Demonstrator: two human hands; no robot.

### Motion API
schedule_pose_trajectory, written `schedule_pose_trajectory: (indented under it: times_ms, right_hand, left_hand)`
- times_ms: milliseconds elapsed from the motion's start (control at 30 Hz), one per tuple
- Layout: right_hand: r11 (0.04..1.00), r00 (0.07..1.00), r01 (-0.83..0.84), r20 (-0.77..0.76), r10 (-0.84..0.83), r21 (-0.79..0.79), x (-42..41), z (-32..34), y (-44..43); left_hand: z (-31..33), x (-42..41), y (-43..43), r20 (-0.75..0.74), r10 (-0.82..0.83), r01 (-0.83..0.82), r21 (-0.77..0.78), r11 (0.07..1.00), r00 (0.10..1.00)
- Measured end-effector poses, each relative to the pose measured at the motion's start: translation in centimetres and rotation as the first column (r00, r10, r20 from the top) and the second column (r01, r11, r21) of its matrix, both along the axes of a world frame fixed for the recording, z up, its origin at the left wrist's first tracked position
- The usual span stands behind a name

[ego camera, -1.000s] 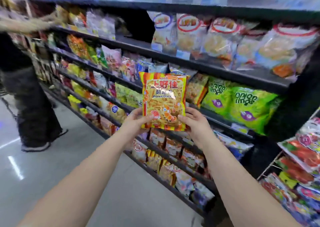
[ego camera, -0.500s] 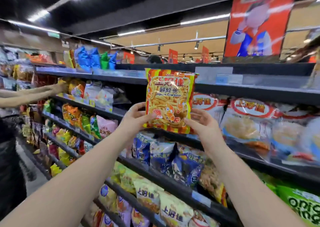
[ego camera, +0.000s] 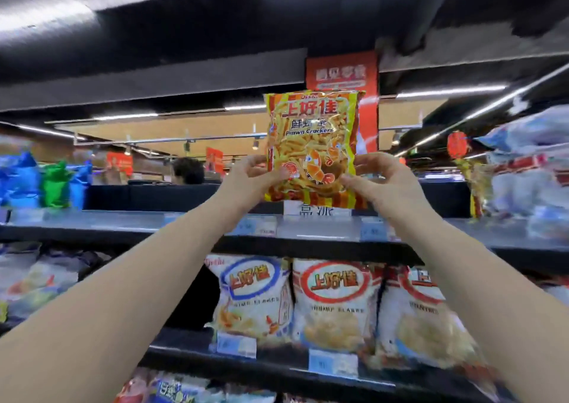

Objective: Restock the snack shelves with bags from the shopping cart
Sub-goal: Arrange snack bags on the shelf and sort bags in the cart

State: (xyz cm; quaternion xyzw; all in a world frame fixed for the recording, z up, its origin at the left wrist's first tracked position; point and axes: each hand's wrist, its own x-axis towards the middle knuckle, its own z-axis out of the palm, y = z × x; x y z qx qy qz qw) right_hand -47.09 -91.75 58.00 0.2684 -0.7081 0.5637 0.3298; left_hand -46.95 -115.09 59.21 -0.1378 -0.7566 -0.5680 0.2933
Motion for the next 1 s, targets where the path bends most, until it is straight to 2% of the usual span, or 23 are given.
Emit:
schedule_pose_trajectory:
  times_ms: [167, 300, 400, 500, 600, 767, 900, 1000]
  right_hand:
    - [0.984, 0.986, 0.162, 0.035, -0.165, 0.080, -1.9, 2.5, 3.0]
    - [0.957, 0.955, 0.268, 0.097, -0.279, 0.113, -3.7, 4.2, 6.5]
    - [0.935, 0.930, 0.342, 0.105, -0.352, 0.096, -4.9, 5.7, 9.8]
    - [0.912, 0.906, 0.398, 0.111, -0.407, 0.099, -6.1, 7.0, 12.8]
    - [0.910, 0.904, 0.395, 0.126, -0.409, 0.124, -7.3, 7.5, 15.3]
    - [0.891, 0.865, 0.410, 0.226, -0.448, 0.194, -10.4, 7.5, 17.4]
    - [0.927, 0.868, 0.359, 0.328, -0.373, 0.106, -12.5, 9.1, 17.3]
    - [0.929, 0.870, 0.364, 0.333, -0.365, 0.067, -14.1, 10.6, 17.1]
  left_hand:
    - [2.6, -5.1, 3.3, 0.015, -0.085, 0.086, -0.124, 0.989, 0.996]
    - [4.6, -8.0, 8.0, 0.011, -0.090, 0.091, -0.152, 0.984, 0.996]
    - [6.4, -9.6, 12.0, 0.030, -0.111, 0.115, -0.147, 0.983, 0.993]
    - [8.0, -10.8, 15.4, 0.106, -0.203, 0.210, -0.054, 0.976, 0.973]
    - [8.7, -12.5, 17.8, 0.198, -0.239, 0.252, -0.038, 0.967, 0.950]
    - [9.5, -14.9, 20.2, 0.287, -0.164, 0.213, -0.147, 0.966, 0.944]
    - [11.6, -15.6, 20.9, 0.268, -0.056, 0.133, -0.279, 0.951, 0.962]
    - [13.0, -15.8, 21.1, 0.281, -0.044, 0.142, -0.339, 0.930, 0.959]
